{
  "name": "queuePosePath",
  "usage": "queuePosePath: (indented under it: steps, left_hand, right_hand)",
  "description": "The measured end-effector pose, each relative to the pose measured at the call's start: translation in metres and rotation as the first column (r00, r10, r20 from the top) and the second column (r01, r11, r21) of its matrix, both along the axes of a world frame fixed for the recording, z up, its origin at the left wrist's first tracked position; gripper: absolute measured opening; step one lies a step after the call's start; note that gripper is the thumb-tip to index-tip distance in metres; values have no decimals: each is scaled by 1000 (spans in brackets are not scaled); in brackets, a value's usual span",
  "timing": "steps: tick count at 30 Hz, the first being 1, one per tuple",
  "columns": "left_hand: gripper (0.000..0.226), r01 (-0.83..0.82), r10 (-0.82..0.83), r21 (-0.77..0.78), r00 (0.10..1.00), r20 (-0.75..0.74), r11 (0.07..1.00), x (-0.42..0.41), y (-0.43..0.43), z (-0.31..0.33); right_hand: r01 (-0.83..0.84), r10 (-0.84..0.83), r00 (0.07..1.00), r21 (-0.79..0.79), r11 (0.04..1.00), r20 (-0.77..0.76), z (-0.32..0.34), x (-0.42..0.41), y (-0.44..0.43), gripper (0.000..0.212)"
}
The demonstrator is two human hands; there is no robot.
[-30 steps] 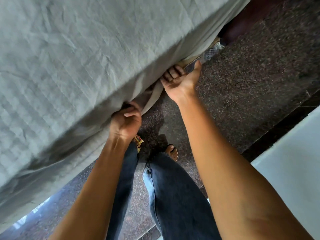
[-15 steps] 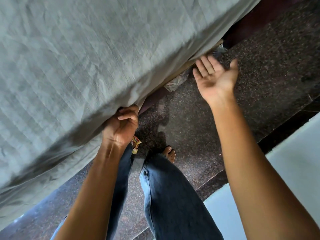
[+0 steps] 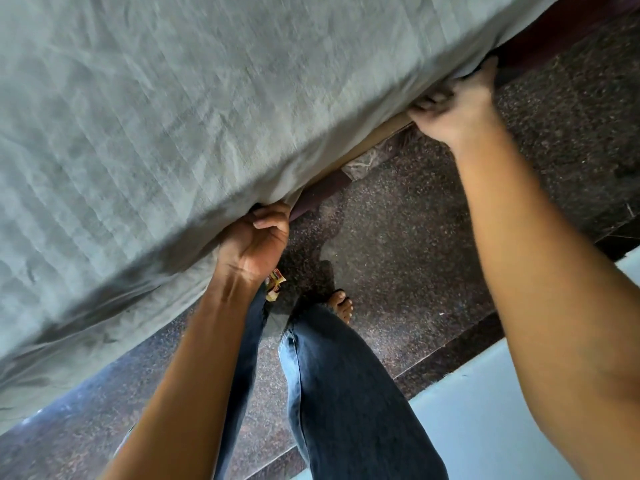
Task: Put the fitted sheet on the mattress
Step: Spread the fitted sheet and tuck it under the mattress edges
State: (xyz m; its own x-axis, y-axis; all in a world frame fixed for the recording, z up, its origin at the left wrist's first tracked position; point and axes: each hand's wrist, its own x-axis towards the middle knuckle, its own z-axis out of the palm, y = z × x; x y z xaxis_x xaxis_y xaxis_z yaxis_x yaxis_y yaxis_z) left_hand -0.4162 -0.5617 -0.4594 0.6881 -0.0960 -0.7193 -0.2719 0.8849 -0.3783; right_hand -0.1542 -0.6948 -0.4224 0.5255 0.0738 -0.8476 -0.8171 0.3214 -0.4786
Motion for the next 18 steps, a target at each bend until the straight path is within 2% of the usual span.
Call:
queuePosePath:
  steps: [2,3,5,6,7,8,9,10,11,12,13,14,15,16,17,18]
  left_hand:
    - [55,5,-6,41,1000,6,999,-4,0,-6]
    - [56,22,-21,70,1000,-16,997,-5,-1,-9]
    - [52,51,-41,113,995,-89,992,-4,-4,-2]
    - [45,66,-47,128,989,-143,990,-5,-7,3]
    - [40,79,-50,165,983,-177,983,-10,-10,11]
    - [43,70,-35,200,984,-174,977,-16,-13,18]
    - [57,74,-34,213,982,-183,974,-21,-15,27]
    - [67,96,-49,228,978,-202,969,-26,-18,34]
    - [65,164,-97,267,964,-248,950,-29,-22,41]
    - [57,289,-166,331,920,-355,898,-34,-26,47]
    - [50,471,-226,419,828,-513,776,-41,-30,53]
    - [48,679,-240,478,683,-690,558,-52,-32,57]
    - [48,854,-172,467,507,-844,228,-67,-32,57]
    - [49,915,-46,376,373,-927,-146,-83,-31,56]
    - [51,866,63,271,326,-943,-420,-101,-28,53]
    - [52,789,100,199,312,-945,-581,-117,-23,50]
  right_hand:
    - [-107,117,991,-163,981,57,10,-13,-5,60]
    - [-147,182,979,-302,942,91,16,-25,-11,48]
    - [-207,343,923,-529,823,173,25,-63,-18,25]
    - [-238,470,850,-622,746,238,27,-86,-17,21]
    - [-296,632,725,-704,646,275,24,-111,-15,22]
    - [-368,798,538,-776,512,272,23,-134,-12,22]
    - [-402,910,325,-833,381,259,21,-155,-8,23]
    - [-391,960,137,-878,277,243,20,-172,-3,26]
    - [-344,972,-28,-915,211,235,16,-184,2,31]
    - [-297,959,-174,-941,165,223,12,-195,8,34]
    - [-280,939,-281,-953,120,201,7,-203,14,37]
    - [-291,919,-359,-955,56,163,5,-210,21,38]
    - [-290,901,-420,-957,-19,109,3,-217,26,39]
    - [-280,885,-461,-957,-74,67,-1,-221,28,40]
    - [-261,870,-493,-959,-113,32,-5,-226,31,43]
    - [-235,856,-517,-959,-157,-13,-6,-230,33,46]
